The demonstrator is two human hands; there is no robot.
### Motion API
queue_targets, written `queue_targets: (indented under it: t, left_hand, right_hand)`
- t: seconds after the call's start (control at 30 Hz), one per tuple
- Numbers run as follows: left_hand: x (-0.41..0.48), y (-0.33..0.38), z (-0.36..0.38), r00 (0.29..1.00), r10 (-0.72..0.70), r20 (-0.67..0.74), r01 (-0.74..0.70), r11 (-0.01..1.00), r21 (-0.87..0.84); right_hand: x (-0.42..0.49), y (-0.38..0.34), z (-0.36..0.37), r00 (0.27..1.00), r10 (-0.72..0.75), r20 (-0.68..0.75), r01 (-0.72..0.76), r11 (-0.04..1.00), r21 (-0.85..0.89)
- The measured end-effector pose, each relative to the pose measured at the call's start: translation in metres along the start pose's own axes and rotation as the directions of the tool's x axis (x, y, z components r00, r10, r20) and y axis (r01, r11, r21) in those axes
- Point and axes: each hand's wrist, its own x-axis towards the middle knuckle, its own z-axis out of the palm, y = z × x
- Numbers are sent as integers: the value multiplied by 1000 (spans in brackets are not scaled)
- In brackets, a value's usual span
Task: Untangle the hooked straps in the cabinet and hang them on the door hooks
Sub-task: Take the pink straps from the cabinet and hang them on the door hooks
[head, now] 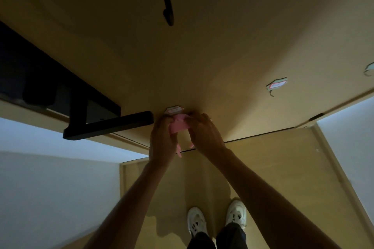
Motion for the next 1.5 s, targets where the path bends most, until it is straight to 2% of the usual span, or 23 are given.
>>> queue_targets:
  t: [0.13, 0.23, 0.37, 0.53, 0.7, 0.8, 0.87, 0.97, 1.17, 1.27, 1.4, 1.5]
  left_hand:
    - [-7, 5, 2, 999, -2, -52, 4, 999, 37]
    - [-8, 4, -1, 999, -17, -39, 19, 999, 47]
    - [-8, 7, -6, 995, -89, -44, 91, 995, 38]
    - [-8, 8, -12, 993, -116, -20, 117, 992, 47]
    - [-12, 7, -17, 996, -89, -19, 90, 992, 88]
    - [-17, 5, -21, 996, -83, 33, 80, 993, 91]
    - [-20, 5, -23, 989, -77, 130, 69, 996, 61]
    - [-20, 17, -25, 958, -38, 283, 36, 999, 12]
    - [-9, 69, -2, 923, 10, 385, 20, 997, -76]
    - [-4, 100, 18, 897, 101, 430, -53, 991, -122]
    - [4, 139, 45, 890, 120, 440, -57, 987, -152]
    - [10, 156, 71, 898, 225, 378, -191, 974, -126]
  right_hand:
    - [-14, -4, -3, 1000, -13, 16, 13, 1000, 8]
    - [-16, -3, -2, 1000, 21, 3, -20, 999, -32]
    - [-13, -6, -2, 1000, -16, -10, 16, 999, -31]
    - [-12, -9, -8, 999, 22, 49, -19, 997, -68]
    - [-16, -9, -12, 998, 22, 63, -19, 998, -62]
    - [-21, -7, -18, 992, 30, 124, -28, 999, -22]
    - [-26, -3, -26, 982, 42, 182, -48, 998, 29]
    - [-34, 6, -46, 965, 66, 252, -90, 992, 83]
    - [-51, 33, -98, 947, 56, 317, -99, 988, 121]
    - [-57, 63, -118, 952, 106, 288, -161, 971, 176]
    - [-57, 110, -153, 954, 196, 228, -228, 965, 126]
    - [-53, 134, -178, 970, 193, 149, -212, 970, 119]
